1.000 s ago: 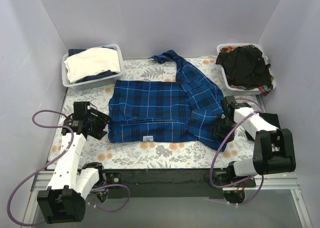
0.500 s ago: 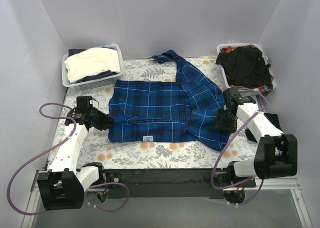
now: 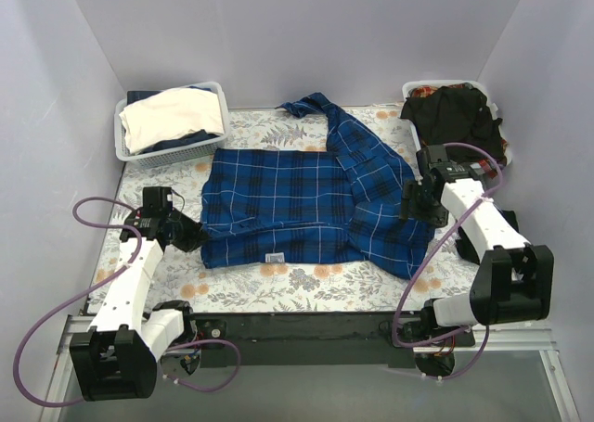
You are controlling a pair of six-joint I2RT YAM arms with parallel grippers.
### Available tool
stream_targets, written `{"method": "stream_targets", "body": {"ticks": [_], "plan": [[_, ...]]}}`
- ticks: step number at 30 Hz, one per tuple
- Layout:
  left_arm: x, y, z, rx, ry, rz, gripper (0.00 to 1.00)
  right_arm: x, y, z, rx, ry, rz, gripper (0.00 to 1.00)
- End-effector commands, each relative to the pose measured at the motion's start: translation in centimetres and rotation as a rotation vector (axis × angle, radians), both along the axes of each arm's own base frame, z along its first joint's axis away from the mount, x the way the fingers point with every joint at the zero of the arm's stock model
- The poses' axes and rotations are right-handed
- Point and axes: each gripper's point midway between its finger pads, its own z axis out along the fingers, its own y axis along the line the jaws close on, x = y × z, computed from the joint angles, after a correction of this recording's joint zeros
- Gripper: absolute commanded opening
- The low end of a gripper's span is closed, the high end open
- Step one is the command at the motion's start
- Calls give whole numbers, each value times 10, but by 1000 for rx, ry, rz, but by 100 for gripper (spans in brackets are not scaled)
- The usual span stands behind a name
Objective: Fold and stack the long sleeve shirts
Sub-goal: Fold the shirt
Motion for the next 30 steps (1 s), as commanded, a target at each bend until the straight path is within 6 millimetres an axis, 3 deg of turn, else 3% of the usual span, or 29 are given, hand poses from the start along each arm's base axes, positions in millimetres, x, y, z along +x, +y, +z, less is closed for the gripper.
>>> {"method": "stream_targets", "body": {"ticks": [1,6,9,10,12,13,15,18,21,22,24,25,30], "plan": [[-16,1,-6,14,20,-3,0,14,-6,-11,-30,-8,-28,73],[-20,3,-6,26,26,-2,0,25,0,-22,-4,-16,-36,66],[-19,3,-6,30,26,-3,0,30,8,-28,38,-18,-22,46],[-19,3,-5,31,22,-4,0,31,10,-29,47,-15,-21,33],[-20,4,-5,33,25,-6,0,32,14,-30,71,-13,-14,17],[-19,4,-3,36,20,-7,0,32,15,-27,77,-20,-13,2],[-19,5,-1,40,19,-6,0,30,16,-23,85,-30,-12,1],[-19,7,8,53,5,-1,0,25,11,2,71,-92,-16,1],[-21,9,23,67,-26,8,0,18,3,44,49,-215,-16,1],[-21,10,28,71,-36,14,0,15,1,70,54,-308,-15,1],[-24,12,41,75,-65,29,0,6,-4,93,41,-381,-22,1],[-26,12,45,76,-74,33,0,1,-7,115,44,-452,-31,1],[-42,13,63,69,-106,68,0,-23,-13,159,51,-575,-67,1]]}}
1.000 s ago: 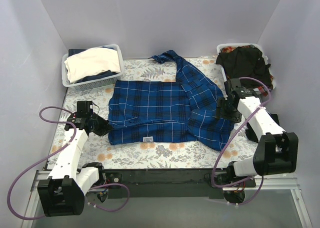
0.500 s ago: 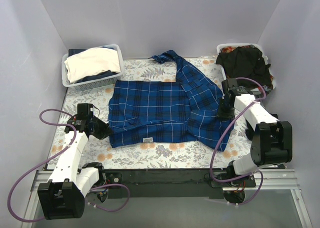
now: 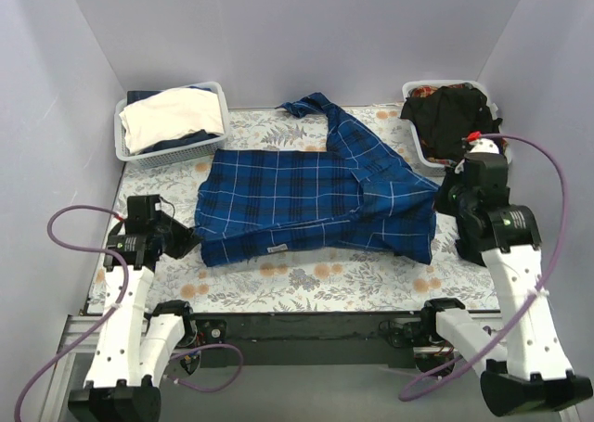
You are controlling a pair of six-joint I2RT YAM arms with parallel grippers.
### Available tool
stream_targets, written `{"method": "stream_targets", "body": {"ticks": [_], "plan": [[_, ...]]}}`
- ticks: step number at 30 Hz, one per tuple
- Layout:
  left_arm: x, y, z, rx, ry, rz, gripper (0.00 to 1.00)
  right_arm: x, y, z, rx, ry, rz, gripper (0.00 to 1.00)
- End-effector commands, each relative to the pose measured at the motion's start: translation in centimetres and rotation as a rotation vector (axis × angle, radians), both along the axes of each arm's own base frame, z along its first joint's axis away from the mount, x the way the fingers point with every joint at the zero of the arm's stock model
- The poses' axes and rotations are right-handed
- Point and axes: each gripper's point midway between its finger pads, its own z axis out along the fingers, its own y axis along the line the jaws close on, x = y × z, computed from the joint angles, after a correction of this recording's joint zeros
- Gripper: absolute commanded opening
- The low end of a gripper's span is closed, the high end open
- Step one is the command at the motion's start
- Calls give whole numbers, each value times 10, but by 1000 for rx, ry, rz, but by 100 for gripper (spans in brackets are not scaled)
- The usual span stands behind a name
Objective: Fold and stack the long sleeve shirts
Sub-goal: Fold the shirt
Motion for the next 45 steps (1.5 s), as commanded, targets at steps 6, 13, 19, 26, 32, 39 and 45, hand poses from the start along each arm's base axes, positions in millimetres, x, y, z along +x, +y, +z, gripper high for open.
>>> {"method": "stream_targets", "body": {"ticks": [6,13,19,26,32,39,45], "plan": [[-41,10,28,47,5,58,0,-44,-17,76,-14,-172,-51,1],[-55,53,73,234,-78,228,0,-89,-11,36,-6,-47,27,1],[-18,61,82,283,-104,210,0,-109,8,-31,87,119,74,1],[27,43,51,230,-124,89,0,-91,12,-60,80,177,94,1],[39,38,37,215,-92,56,0,-46,14,-46,53,140,99,1],[34,38,-11,217,34,34,5,2,41,-50,120,97,220,1],[30,33,-46,193,124,0,13,9,69,-57,222,93,350,1]]}}
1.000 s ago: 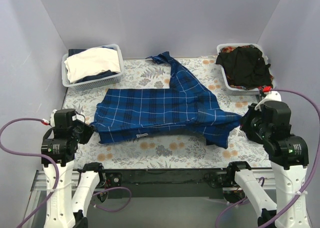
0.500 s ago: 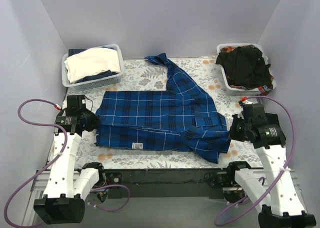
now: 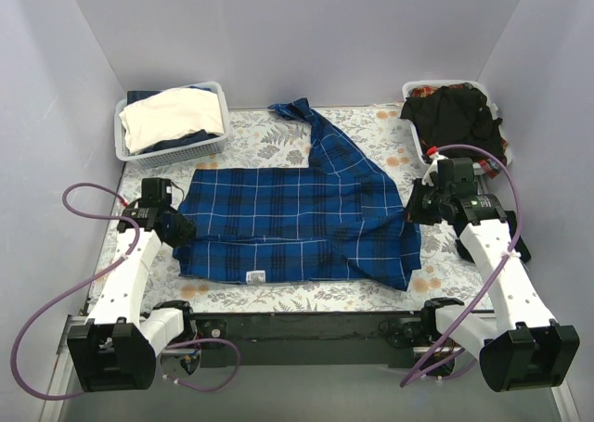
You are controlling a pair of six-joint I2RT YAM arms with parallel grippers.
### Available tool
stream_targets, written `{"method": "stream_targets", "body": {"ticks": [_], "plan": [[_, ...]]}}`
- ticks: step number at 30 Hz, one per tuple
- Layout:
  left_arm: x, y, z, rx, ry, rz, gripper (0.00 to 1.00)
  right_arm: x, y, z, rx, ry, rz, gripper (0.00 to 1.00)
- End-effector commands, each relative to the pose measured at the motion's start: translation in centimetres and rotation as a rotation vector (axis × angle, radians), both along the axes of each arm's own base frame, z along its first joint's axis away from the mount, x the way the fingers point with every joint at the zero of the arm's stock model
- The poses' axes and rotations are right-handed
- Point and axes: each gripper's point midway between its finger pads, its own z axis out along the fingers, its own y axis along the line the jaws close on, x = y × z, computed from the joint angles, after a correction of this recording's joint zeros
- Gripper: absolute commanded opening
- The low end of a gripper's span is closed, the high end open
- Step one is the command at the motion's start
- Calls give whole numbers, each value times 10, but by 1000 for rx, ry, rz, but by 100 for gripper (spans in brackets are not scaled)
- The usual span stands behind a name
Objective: Fold and stack the long sleeve shirts
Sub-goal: Fold the shirt
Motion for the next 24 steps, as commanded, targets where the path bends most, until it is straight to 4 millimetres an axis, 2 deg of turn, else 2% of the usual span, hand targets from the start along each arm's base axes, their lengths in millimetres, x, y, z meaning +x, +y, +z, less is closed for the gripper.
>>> {"method": "stream_targets", "body": {"ticks": [1,2,3,5,6,7,8,9,11,12,15,19,20,21,24], "plan": [[4,-3,-15,-15,15,-26,16,17,25,10,104,-96,116,1],[4,-4,-18,-16,24,-31,20,17,26,6,106,-80,117,1],[4,-3,-18,-12,26,-33,38,16,26,4,106,-70,120,1],[6,-2,-15,-2,26,-36,50,14,27,3,112,-44,122,1],[11,0,-6,9,4,-34,58,7,26,-2,112,1,102,1],[12,4,-1,28,-4,-26,62,2,22,-5,107,34,72,1],[15,5,6,36,-24,-22,64,-3,13,-11,71,74,20,1],[21,6,17,39,-57,-24,64,-20,8,-21,57,167,-34,1],[28,4,27,31,-96,-30,66,-39,-7,-38,-5,259,-125,1],[30,2,29,23,-109,-33,66,-57,-11,-44,-17,331,-160,1],[39,-4,34,-11,-136,-52,66,-82,-14,-52,-9,396,-233,1],[51,-10,34,-26,-164,-93,65,-106,-1,-50,72,452,-225,1],[53,-17,35,-59,-169,-121,65,-110,-3,-47,70,445,-234,4],[56,-18,34,-63,-170,-132,65,-113,-5,-44,63,442,-235,22],[63,-20,36,-65,-179,-147,65,-108,-9,-25,48,385,-245,42]]}}
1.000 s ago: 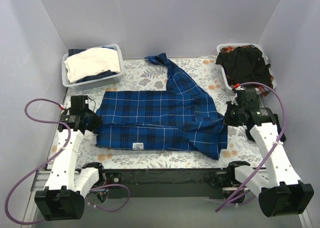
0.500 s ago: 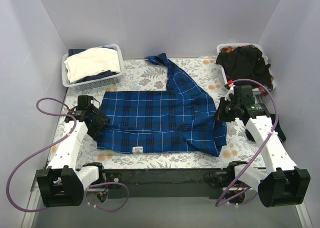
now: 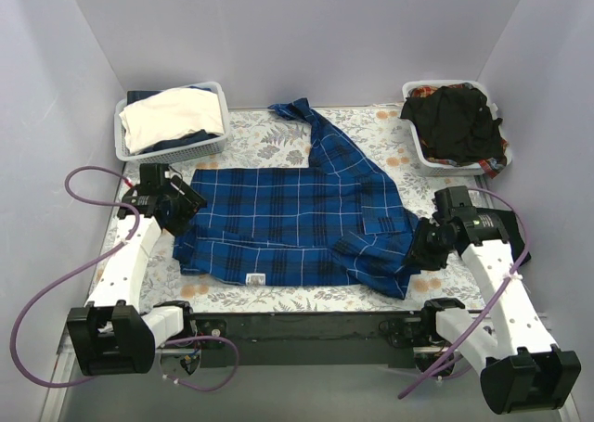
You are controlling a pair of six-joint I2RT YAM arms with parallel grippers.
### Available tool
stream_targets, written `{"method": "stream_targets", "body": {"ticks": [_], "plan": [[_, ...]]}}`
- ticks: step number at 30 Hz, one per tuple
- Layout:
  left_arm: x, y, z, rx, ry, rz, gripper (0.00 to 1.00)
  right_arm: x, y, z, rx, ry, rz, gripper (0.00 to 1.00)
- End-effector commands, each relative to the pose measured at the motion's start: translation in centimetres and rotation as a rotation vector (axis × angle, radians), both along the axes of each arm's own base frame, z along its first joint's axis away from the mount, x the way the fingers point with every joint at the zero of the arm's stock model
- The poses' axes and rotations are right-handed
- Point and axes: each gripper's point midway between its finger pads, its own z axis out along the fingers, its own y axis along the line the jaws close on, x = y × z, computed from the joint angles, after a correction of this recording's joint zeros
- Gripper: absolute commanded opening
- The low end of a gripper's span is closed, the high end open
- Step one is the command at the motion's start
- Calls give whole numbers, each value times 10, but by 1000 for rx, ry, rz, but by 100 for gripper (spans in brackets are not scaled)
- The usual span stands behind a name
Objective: Fold and stack the long sleeve shirts
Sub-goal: Fold the shirt
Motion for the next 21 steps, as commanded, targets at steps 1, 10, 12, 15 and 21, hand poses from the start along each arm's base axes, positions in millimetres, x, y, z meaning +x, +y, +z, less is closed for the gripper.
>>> {"method": "stream_targets", "body": {"ticks": [1,10,12,15,21], "plan": [[21,-7,16,-21,-69,-62,65,-2,-6,28,-21,-34,-43,43],[22,-9,18,-11,-72,-102,65,48,-43,41,-237,-168,-120,46],[20,-10,15,-14,-65,-111,65,63,-50,46,-284,-190,-133,46],[18,-17,11,-38,-60,-137,65,95,-39,40,-250,-268,-50,49],[9,-21,-2,-48,-29,-161,65,132,3,-10,-83,-179,122,56]]}}
